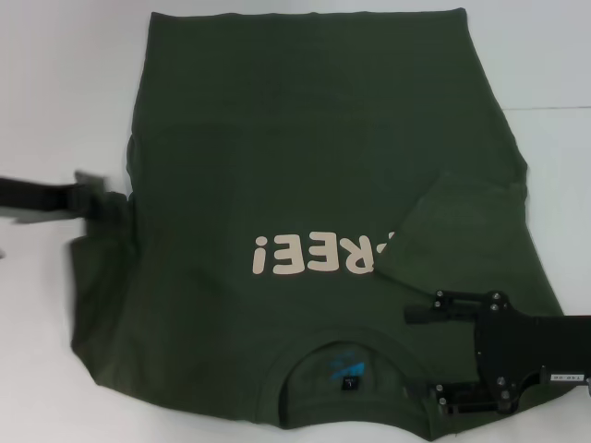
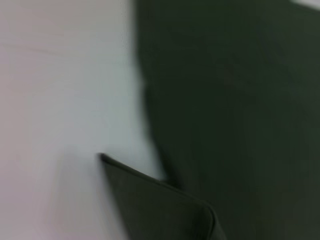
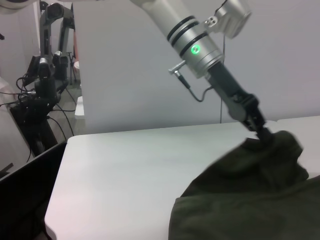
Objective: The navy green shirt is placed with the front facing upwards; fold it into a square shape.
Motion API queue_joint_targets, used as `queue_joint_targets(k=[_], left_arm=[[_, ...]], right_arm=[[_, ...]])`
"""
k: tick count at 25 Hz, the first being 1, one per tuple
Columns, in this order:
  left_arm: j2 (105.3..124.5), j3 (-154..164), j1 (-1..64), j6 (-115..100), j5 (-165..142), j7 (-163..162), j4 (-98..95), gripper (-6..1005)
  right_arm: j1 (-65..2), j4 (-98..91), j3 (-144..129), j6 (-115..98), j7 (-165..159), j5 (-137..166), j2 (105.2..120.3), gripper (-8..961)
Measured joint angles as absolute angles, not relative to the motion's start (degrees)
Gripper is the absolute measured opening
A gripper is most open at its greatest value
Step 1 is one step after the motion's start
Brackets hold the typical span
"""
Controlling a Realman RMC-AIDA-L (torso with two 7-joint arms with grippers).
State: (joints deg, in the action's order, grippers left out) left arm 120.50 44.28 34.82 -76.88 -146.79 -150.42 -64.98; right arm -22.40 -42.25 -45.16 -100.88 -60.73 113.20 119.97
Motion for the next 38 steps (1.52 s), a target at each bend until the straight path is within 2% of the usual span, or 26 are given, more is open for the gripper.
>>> queue_joint_targets(k=[9,14,22,27,32,38], left_arm=[[123.84,44.68,40.97,-73.62,-143.82,-147.11,-56.17,38],[123.69,45.17,43.21,-69.18,-143.64,-146.06,-50.02,39],[123.55,43.67,43.09,-66.80,-142.15,-146.32,-47.13,41],[123.24,43.58,42.36,-67.52,-138.37,-145.24,-46.81,125],[122.27,43.24,41.09,-70.83,-131.93,-137.20,-47.05,367],[121.04,36.54,38.92,-87.30,-122.00,-113.12,-46.87,551]], right_arm=[[-22.01,-42.28,-45.17,-100.74,-60.57,113.20,119.97,801],[-21.91,-42.27,-45.18,-100.60,-60.54,113.27,119.97,801],[-21.79,-41.75,-45.18,-100.71,-60.38,113.26,119.88,802],[-21.79,-42.00,-45.18,-101.02,-60.53,113.23,119.82,803],[-21.62,-43.64,-43.99,-102.02,-60.81,113.38,119.75,806],[-20.50,-53.15,-44.87,-104.58,-69.97,113.72,119.94,806]])
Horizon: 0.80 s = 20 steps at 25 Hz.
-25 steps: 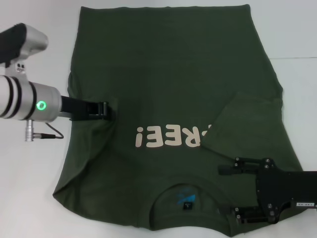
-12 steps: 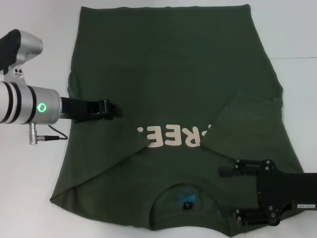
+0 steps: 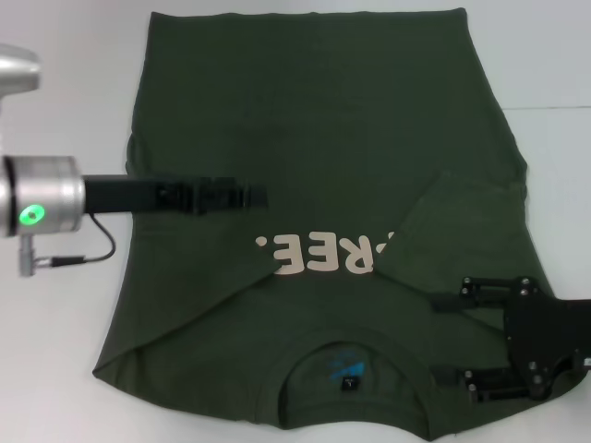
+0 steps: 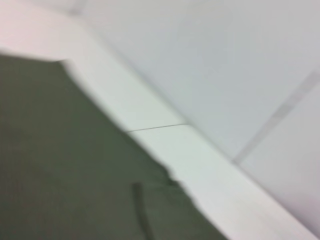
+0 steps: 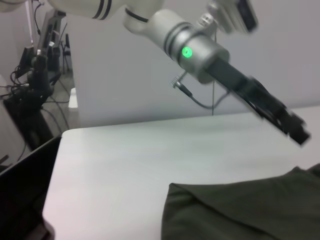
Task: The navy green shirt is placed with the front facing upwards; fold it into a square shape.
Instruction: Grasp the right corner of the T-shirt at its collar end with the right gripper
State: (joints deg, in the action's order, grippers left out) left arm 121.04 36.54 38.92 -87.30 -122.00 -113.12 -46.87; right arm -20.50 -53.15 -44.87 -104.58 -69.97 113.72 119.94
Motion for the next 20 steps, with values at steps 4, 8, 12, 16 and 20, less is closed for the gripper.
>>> queue_joint_targets(k=[4,8,12,16,20], left_arm=[[120.15,34.85,37.82,-98.53,-121.89,-101.03,-46.71,683],[119.95,35.30,36.98,-106.46,-125.23,-93.65,-46.11,841],[120.35,35.29,36.02,-109.30,-126.98,-89.20,-44.44,930],[121.06,35.05,34.92,-108.78,-126.59,-87.02,-44.24,951],[121.43,35.10,34.76,-107.80,-126.47,-86.57,-43.59,950]], right_arm=[[-19.29,-61.58,-48.40,-106.11,-80.53,113.79,120.16,805],[-18.39,-68.57,-51.31,-106.76,-89.80,115.28,120.06,805],[-18.17,-75.11,-52.09,-106.47,-97.94,119.23,120.20,806],[-18.56,-80.50,-51.42,-103.63,-107.67,121.99,120.05,806],[-20.23,-84.95,-49.42,-101.02,-117.99,126.87,119.69,772]])
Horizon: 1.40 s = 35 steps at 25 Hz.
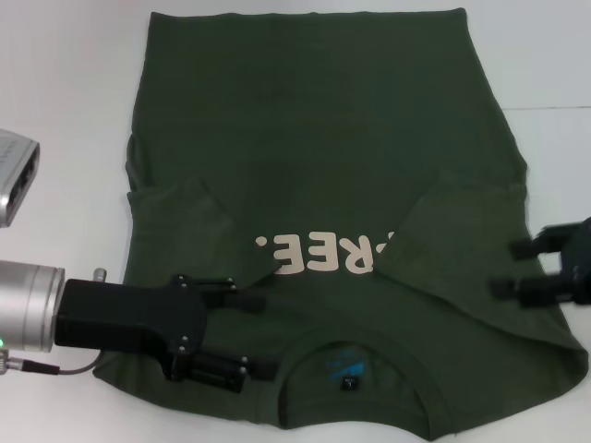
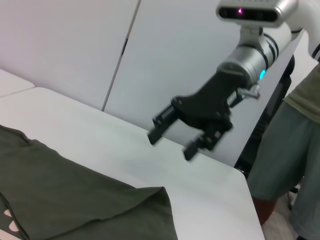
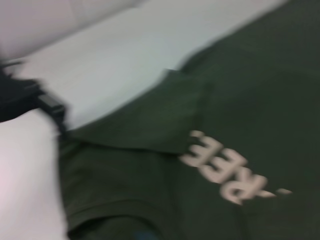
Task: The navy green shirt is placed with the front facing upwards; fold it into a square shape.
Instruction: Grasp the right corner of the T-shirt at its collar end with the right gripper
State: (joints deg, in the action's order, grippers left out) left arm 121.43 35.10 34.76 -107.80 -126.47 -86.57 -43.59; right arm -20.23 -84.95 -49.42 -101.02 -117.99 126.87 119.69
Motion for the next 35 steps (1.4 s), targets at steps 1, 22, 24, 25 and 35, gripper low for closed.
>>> queue_joint_targets(k=[1,22,24,25,35], left_arm=[[121.44,35.11,34.77,-107.46,-126.47,-86.50,-43.19,950],[122.39,34.92,36.07,-103.83,-126.20,-85.94,-40.55,949],[122.39,34.90,36.07,-103.75,-126.20,-85.94,-40.53,949],[122.41,34.90,36.07,-103.73,-126.20,-85.94,-40.52,949],[122.45,34.89,36.03,-103.52,-126.20,-86.30,-40.51,949]], right_arm=[[-21.11,-85.49,-48.47,-101.02,-120.19,128.39,119.52,761],[-31.75,-81.05,-50.74,-104.78,-129.95,164.02,119.58,737],[-32.02,-78.99,-50.99,-104.31,-130.00,163.91,119.69,737],[-32.13,-78.26,-51.05,-104.11,-130.02,163.91,119.74,737],[-32.42,-71.01,-53.32,-99.65,-130.63,163.92,119.89,735]])
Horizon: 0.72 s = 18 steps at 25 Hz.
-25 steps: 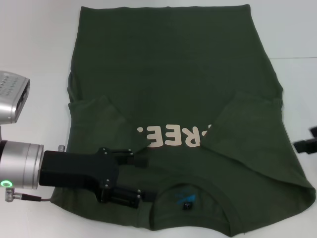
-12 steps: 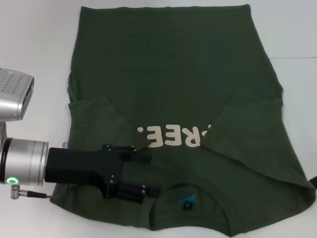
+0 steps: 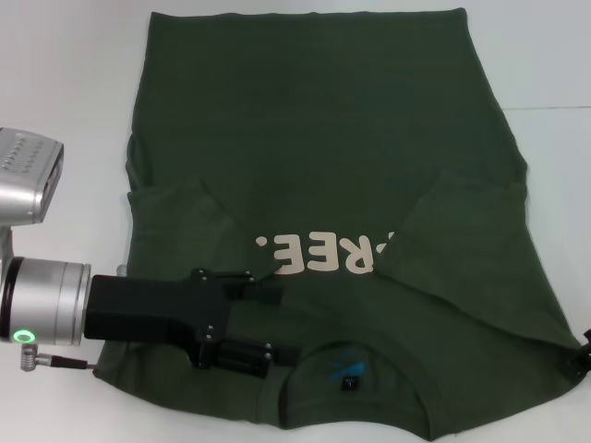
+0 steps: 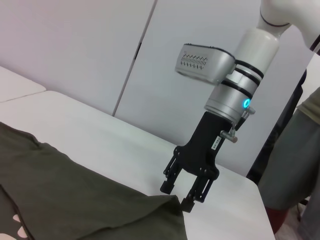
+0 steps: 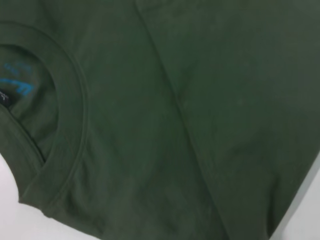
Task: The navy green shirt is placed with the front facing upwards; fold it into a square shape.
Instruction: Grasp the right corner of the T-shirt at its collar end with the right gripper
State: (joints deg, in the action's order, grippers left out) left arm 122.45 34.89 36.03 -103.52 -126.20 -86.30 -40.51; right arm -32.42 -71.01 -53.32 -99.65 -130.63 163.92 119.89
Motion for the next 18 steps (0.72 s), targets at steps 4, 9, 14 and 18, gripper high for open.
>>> queue_joint_targets(k=[4,9,14,18], left_arm=[[122.43,34.89,36.03,-103.28,-126.21,-86.36,-40.51,949],[122.43,34.89,36.03,-103.24,-126.20,-86.39,-40.51,949],[122.43,34.84,35.89,-103.02,-125.70,-86.41,-40.51,949],[122.43,34.73,35.80,-102.38,-125.55,-86.49,-40.51,949]], right_arm=[[-32.43,-70.17,-53.56,-98.42,-130.78,164.01,119.89,729],[-32.43,-70.05,-53.98,-97.77,-131.31,164.26,119.88,695],[-32.44,-68.89,-54.13,-97.63,-131.60,164.30,119.86,625],[-32.49,-68.59,-54.14,-97.36,-132.50,164.34,119.80,550]])
